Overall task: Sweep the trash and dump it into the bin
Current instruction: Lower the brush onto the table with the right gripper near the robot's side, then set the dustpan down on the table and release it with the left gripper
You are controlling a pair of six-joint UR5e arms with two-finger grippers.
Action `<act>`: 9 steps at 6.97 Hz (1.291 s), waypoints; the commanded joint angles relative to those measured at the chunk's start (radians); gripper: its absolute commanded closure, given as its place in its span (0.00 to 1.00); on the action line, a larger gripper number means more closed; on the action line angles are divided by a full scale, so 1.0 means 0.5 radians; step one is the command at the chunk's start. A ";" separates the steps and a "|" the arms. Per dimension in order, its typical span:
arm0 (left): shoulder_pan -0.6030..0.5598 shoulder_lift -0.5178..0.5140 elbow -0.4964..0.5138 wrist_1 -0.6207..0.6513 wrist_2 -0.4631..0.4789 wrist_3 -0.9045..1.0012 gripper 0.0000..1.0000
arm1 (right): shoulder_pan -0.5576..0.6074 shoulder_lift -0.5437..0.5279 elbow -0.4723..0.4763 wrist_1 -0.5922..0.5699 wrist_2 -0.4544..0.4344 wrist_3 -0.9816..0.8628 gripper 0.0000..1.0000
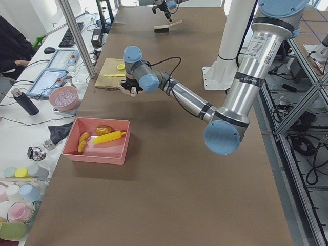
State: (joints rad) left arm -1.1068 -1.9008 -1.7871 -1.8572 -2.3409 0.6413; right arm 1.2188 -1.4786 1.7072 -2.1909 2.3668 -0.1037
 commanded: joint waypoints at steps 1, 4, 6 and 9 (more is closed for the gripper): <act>0.069 0.000 -0.006 -0.001 0.021 0.000 1.00 | 0.188 -0.031 0.046 -0.036 -0.009 -0.017 0.00; 0.250 0.104 -0.006 -0.324 0.212 0.000 1.00 | 0.394 -0.028 0.049 -0.030 -0.009 -0.050 0.00; 0.278 0.169 0.000 -0.449 0.209 0.003 1.00 | 0.434 -0.043 0.071 -0.036 -0.012 -0.050 0.00; 0.351 0.295 0.034 -0.578 0.221 -0.003 1.00 | 0.446 -0.110 0.144 -0.036 -0.012 -0.050 0.00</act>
State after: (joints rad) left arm -0.9446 -1.7754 -1.7805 -2.1279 -2.2338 0.6396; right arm 1.4404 -1.5192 1.7639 -2.2082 2.3609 -0.1288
